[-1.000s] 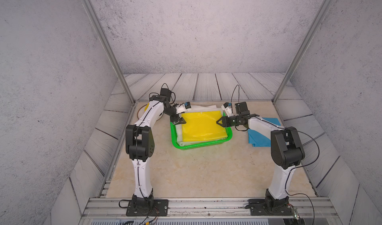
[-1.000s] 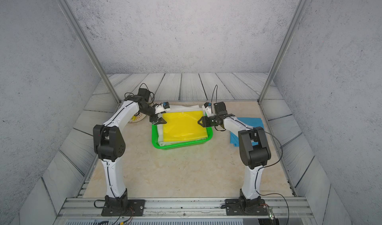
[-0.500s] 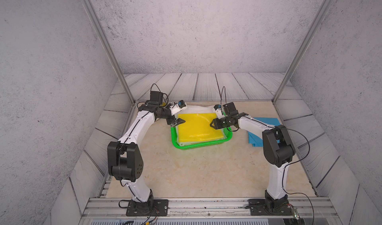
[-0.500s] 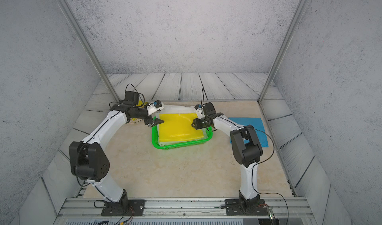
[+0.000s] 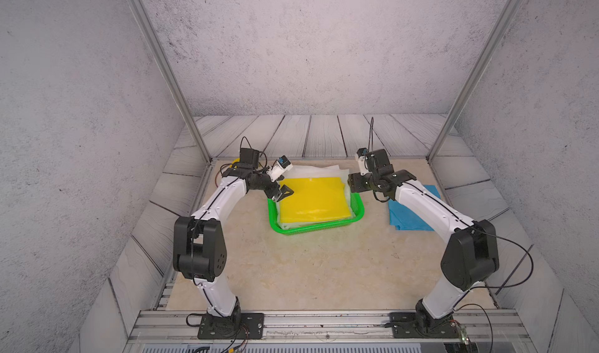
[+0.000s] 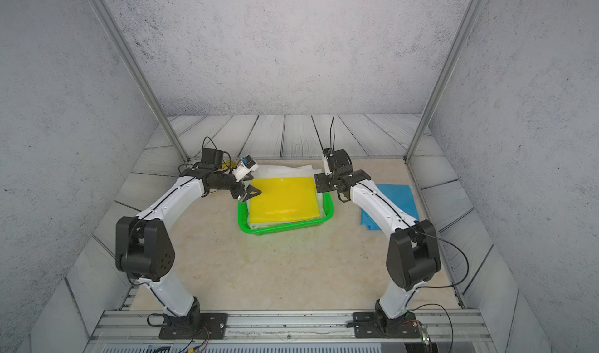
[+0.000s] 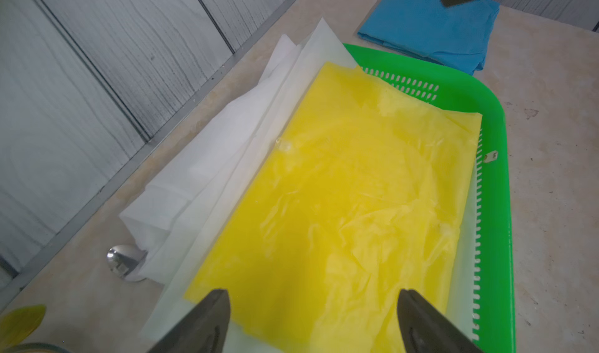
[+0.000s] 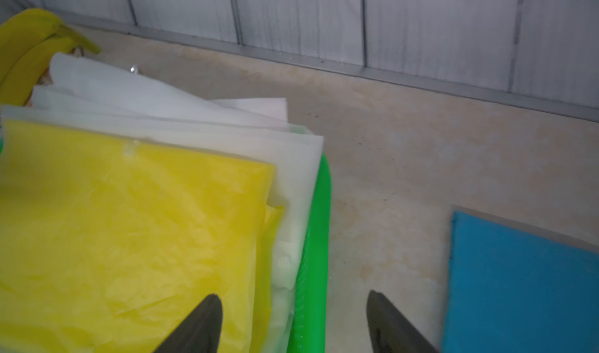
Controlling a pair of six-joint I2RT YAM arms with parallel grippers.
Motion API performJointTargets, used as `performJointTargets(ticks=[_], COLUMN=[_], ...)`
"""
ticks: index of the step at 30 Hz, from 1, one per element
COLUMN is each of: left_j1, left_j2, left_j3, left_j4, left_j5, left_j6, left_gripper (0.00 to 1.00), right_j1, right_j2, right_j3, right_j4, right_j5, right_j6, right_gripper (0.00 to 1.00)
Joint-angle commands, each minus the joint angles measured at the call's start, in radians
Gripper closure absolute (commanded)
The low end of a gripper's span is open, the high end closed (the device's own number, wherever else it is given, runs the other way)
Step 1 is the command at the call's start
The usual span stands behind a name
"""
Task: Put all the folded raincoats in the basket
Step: Move the raincoat to the center of the board.
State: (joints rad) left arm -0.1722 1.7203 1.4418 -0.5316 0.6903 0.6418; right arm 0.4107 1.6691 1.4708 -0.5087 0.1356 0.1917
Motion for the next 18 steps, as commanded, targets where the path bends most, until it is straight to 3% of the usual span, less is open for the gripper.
performJointTargets(ticks=[1, 4, 8, 10, 12, 15, 18], left_j1=[-0.001, 0.002, 0.006, 0.008, 0.009, 0.019, 0.023], left_j2=[-0.140, -0.246, -0.327, -0.324, -0.323, -0.334, -0.347], left_j3=[-0.061, -0.156, -0.220, -0.209, -0.211, -0.230, -0.246], left_j4=[-0.065, -0.021, 0.009, -0.031, -0.045, -0.046, -0.047], left_j5=[-0.089, -0.183, -0.439, -0.568, -0.677, -0.748, -0.735], left_j6=[-0.052, -0.110, -0.284, -0.316, -0.326, -0.333, -0.330], left_gripper=[0.12, 0.09, 0.09, 0.01, 0.01, 0.00, 0.00], right_j1=[-0.035, -0.085, -0.164, -0.181, -0.185, -0.188, -0.197], right_j2=[0.000, 0.016, 0.043, 0.083, 0.142, 0.206, 0.238], right_j3=[-0.025, -0.064, -0.131, -0.142, -0.124, -0.105, -0.101], right_j4=[-0.190, -0.266, -0.296, -0.303, -0.340, -0.376, -0.373], right_j5=[0.360, 0.459, 0.379, 0.333, 0.307, 0.334, 0.360], right_j6=[0.090, 0.179, 0.254, 0.245, 0.237, 0.247, 0.249], right_gripper=[0.13, 0.13, 0.13, 0.14, 0.14, 0.15, 0.17])
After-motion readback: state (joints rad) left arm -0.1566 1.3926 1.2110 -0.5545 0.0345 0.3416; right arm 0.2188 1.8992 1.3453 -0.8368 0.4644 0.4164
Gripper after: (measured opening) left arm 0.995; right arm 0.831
